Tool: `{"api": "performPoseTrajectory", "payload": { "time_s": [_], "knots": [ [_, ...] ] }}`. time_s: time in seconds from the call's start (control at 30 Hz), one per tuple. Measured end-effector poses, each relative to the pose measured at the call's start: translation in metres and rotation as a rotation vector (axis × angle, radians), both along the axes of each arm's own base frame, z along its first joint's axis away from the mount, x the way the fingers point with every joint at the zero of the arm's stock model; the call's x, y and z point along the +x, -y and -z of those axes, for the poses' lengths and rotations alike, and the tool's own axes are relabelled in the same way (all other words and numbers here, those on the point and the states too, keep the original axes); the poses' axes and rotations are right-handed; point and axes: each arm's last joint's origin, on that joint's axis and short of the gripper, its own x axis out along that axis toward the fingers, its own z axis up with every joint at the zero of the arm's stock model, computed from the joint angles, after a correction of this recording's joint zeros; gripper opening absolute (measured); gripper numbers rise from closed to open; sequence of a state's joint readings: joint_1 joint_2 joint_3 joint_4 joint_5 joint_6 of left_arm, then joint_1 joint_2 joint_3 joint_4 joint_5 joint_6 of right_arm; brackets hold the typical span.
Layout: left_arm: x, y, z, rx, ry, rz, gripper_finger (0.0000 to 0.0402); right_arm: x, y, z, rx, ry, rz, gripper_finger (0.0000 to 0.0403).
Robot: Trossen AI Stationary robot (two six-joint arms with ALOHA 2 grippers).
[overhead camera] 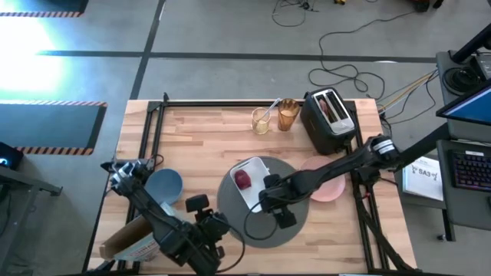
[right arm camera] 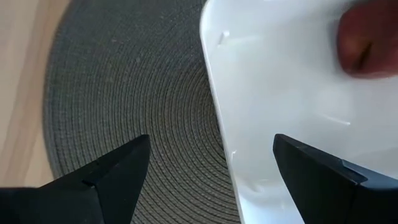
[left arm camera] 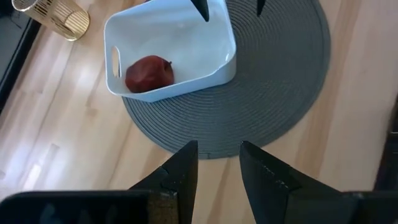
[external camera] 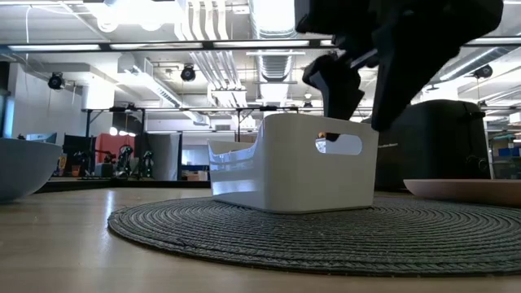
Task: Arrange a breakfast setting
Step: Move the white bin with apple from top left to the bottom right of the table
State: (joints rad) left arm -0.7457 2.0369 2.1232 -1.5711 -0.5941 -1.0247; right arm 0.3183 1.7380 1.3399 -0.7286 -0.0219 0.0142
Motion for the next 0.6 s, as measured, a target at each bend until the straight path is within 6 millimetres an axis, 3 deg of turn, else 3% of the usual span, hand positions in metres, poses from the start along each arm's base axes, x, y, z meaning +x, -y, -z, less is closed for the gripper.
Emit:
{"api": "performPoseTrajectory", "payload": {
  "time_s": [0.17,0.6],
  "knots": [
    [-0.0028,0.0042,0.0021,-0.009,0.021,-0.022,0.0102,-0.0008,0.0003,-0.0002,0.006,-0.006,0.023,0.0307],
    [0.0014,0.0057,0.0035,0.035,0.092,-0.023,0.0102,-0.0044,0.0018,0.0043,-0.017,-0.051,0.028,0.0111]
  ]
}}
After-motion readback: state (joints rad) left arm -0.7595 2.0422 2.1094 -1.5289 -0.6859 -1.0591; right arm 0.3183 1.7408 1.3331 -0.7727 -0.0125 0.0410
